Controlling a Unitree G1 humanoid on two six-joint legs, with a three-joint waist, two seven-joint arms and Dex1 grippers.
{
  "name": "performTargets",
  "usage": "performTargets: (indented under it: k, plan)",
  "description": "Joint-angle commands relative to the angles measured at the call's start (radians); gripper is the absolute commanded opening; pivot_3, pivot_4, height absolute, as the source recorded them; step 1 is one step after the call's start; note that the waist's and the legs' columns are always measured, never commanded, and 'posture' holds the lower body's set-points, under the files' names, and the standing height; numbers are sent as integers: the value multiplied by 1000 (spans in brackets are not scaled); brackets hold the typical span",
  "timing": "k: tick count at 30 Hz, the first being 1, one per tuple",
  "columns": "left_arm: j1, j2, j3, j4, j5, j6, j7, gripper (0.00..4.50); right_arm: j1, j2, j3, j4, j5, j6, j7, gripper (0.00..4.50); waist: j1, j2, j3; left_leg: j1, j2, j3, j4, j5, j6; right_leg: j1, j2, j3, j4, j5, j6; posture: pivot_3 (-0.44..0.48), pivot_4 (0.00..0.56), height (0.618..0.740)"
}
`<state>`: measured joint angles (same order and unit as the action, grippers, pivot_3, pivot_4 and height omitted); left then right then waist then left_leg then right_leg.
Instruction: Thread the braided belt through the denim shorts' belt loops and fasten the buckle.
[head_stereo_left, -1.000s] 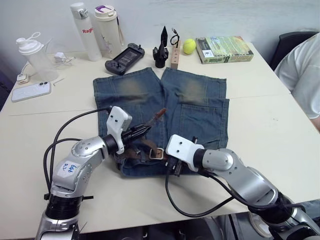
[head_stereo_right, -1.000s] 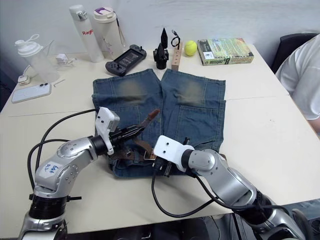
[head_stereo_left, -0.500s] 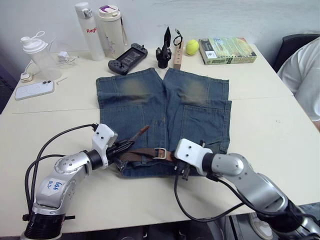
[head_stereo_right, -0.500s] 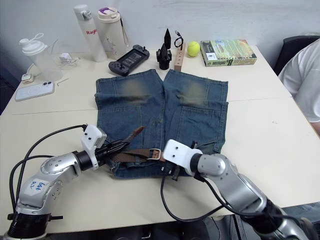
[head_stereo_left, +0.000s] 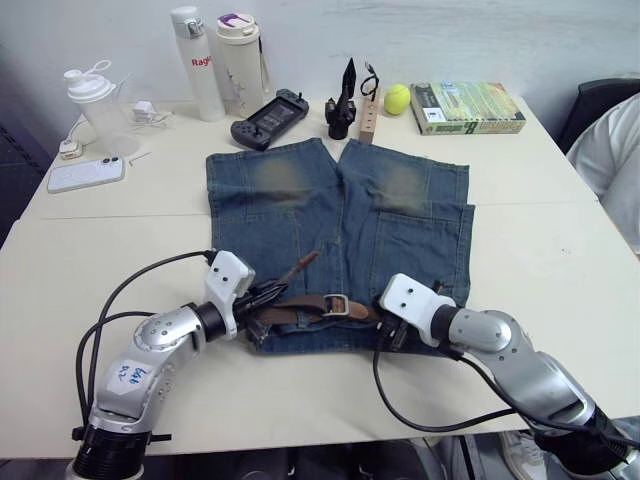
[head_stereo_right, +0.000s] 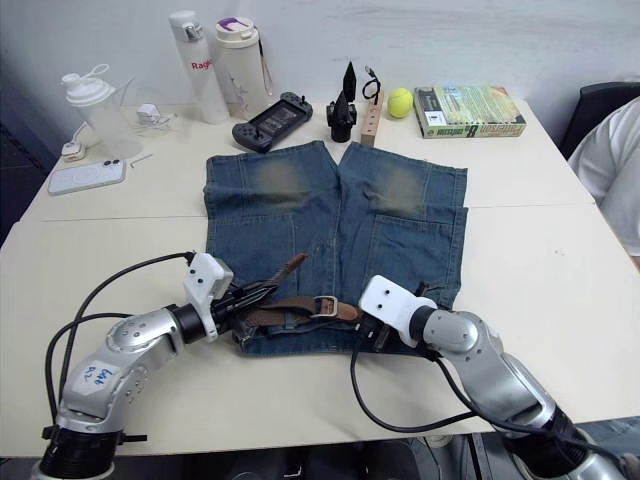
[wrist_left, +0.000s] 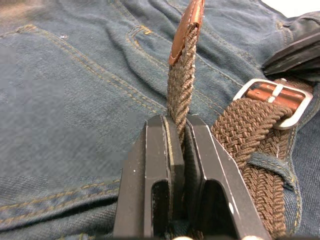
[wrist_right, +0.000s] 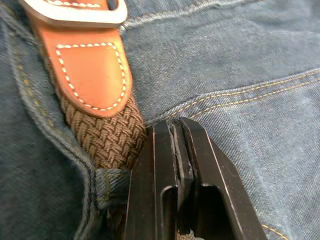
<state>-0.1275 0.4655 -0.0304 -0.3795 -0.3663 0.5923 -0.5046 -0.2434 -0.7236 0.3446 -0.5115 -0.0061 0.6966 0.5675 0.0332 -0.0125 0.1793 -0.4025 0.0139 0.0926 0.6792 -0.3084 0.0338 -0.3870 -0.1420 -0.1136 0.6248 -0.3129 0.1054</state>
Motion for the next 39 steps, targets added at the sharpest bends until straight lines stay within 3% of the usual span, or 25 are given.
performTargets:
  k: [1,7,12,18,39]
  plan:
    - [-5,-18,-33,9,26,-27,1,0,17,-21,-47,42,-12,34,10,59,1,0,0,0,0,0,0,0,0,0,0,0,0,0,0,0,150,720]
    - [-6,-41,-45,-2,40,-30,7,0,-38,101,-182,-146,194,159,52,59,-3,1,1,-1,0,0,0,0,1,0,0,0,0,0,1,0,150,720]
    - [0,-44,-44,-8,44,-30,6,0,-71,185,-146,-272,294,304,30,59,-9,2,1,-2,1,0,-1,0,0,-2,1,0,0,0,0,0,150,720]
    - [2,-43,-42,-16,43,-26,3,0,-87,195,-75,-238,254,316,-34,59,-9,2,1,-2,0,0,-1,-1,1,-3,-1,0,0,0,0,0,150,720]
    - [15,-34,-39,-18,44,-27,-4,0,-77,169,-60,-195,225,299,-83,59,-10,2,1,-2,0,1,-1,-1,1,-4,0,0,1,0,0,0,150,720]
